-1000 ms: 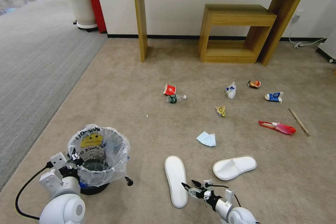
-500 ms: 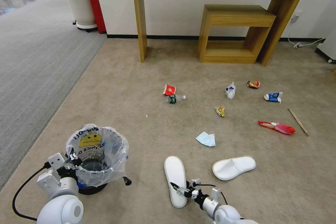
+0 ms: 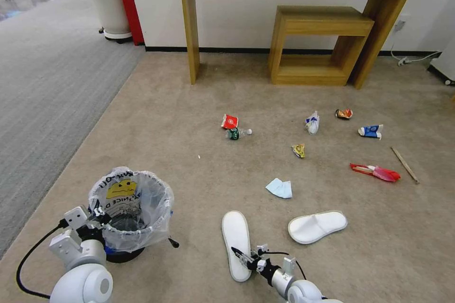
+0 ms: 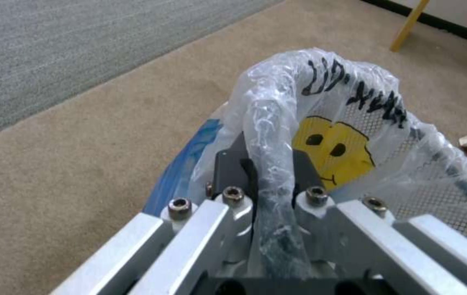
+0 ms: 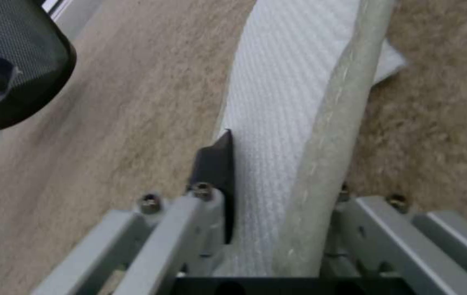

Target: Pick up the trash bin and place the garbage on the floor into it.

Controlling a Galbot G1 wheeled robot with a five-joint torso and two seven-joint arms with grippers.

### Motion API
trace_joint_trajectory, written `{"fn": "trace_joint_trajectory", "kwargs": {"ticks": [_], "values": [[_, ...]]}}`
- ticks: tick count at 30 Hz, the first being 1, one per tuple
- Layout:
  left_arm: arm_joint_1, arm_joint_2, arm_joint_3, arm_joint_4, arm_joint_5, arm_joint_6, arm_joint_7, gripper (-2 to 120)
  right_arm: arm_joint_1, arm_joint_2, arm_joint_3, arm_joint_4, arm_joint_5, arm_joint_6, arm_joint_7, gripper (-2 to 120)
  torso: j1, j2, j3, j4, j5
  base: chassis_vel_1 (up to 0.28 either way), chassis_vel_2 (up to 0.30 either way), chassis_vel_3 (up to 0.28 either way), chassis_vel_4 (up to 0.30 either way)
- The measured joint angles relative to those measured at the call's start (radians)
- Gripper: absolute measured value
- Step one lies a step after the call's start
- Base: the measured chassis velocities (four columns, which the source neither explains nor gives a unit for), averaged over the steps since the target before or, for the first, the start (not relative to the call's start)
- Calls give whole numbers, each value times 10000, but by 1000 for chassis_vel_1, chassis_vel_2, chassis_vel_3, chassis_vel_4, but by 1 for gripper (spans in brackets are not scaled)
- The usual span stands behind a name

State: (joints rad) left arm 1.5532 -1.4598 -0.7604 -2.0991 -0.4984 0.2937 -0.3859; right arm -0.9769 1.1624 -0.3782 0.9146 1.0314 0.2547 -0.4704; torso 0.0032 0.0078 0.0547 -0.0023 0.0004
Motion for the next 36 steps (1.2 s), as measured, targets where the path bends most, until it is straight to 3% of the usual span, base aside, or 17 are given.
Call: {"fn": "trace_joint_trajectory", "kwargs": {"ticks": [5, 15, 29, 36], "values": [[14, -15, 4, 0, 26, -22, 4, 3, -6, 18, 12, -80, -108, 157, -101, 2, 0, -1, 0, 1, 0, 0, 0, 0, 0], [-91, 35, 6, 235, 55, -23, 12, 3, 77, -639, 239, 616, -81, 463, -114, 2, 0, -3, 1, -3, -3, 0, 0, 0, 0], [-209, 40, 288, 494, 255, -17, 94, 3, 45, -2460, 1135, 4262, -366, 1015, -323, 2, 1, -3, 0, -1, -5, 0, 0, 0, 0], [-109, 65, 354, 193, 126, 149, 88, 3, 558, -3243, 1342, 5977, -470, 1148, -474, 2, 1, -3, 1, -2, -4, 0, 0, 0, 0]]}}
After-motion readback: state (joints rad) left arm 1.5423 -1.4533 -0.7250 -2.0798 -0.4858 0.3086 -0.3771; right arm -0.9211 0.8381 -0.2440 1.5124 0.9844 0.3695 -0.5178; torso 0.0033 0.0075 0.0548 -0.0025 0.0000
